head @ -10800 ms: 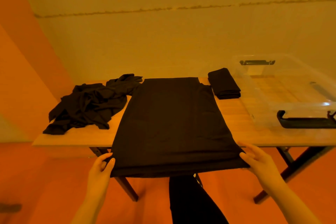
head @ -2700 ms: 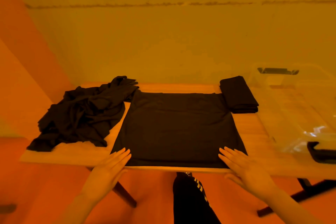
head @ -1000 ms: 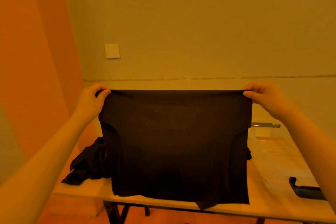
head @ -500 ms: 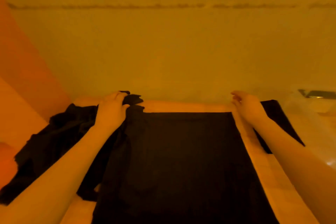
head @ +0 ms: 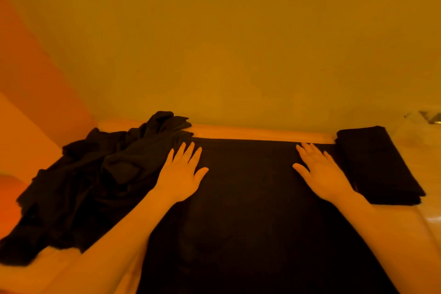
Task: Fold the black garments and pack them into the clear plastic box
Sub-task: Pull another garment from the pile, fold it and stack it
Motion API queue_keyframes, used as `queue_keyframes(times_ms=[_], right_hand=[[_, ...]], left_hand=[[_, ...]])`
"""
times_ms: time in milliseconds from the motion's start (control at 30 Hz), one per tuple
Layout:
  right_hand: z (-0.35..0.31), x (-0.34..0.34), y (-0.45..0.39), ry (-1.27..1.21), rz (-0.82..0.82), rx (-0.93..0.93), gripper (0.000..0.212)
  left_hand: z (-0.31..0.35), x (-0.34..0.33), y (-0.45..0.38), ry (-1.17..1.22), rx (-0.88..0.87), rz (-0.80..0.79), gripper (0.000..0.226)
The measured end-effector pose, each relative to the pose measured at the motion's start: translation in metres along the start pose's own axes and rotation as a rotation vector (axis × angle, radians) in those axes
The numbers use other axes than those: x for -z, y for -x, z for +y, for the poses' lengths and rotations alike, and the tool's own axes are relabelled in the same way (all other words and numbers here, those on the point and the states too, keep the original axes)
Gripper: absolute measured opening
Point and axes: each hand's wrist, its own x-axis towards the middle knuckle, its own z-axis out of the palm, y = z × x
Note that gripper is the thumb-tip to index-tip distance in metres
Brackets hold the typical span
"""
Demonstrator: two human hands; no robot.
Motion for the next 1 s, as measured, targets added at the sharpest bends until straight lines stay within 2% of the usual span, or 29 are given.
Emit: queue_keyframes(times_ms=[233, 333, 433, 533, 600, 667, 833, 1000], right_hand=[[0.003, 0.000, 0.010, -0.027, 0.012, -0.044, 0.062], [-0.001, 0.005, 0.022, -0.102, 0.006, -0.038, 0.062], [-0.005, 0.019, 0.055, -0.216, 0.033, 0.060, 0.061], [-0.004, 0.014, 0.121, -0.254, 0.047, 0.150, 0.062], [-0.004, 0.000, 0.165, -0.243, -0.003, 0.215, 0.079], [0.000, -0.024, 0.199, -0.158, -0.125, 0.214, 0.097], [0.011, -0.053, 0.239, 0.023, 0.022, 0.182, 0.063], [0.015, -0.051, 0.257, 0.043, -0.012, 0.213, 0.068]], left_hand=[[-0.004, -0.002, -0.009, 0.091, -0.036, 0.007, 0.062], [0.002, 0.007, -0.003, 0.003, -0.023, 0.006, 0.065], [0.024, 0.019, 0.035, 0.045, -0.069, 0.120, 0.065], [0.041, 0.007, 0.110, 0.188, -0.232, 0.171, 0.070], [0.038, -0.020, 0.154, 0.173, -0.313, 0.178, 0.069], [0.029, -0.046, 0.186, 0.077, -0.325, 0.148, 0.059], [0.016, -0.058, 0.207, -0.011, -0.341, 0.160, 0.059], [0.006, -0.058, 0.219, -0.033, -0.318, 0.108, 0.065]])
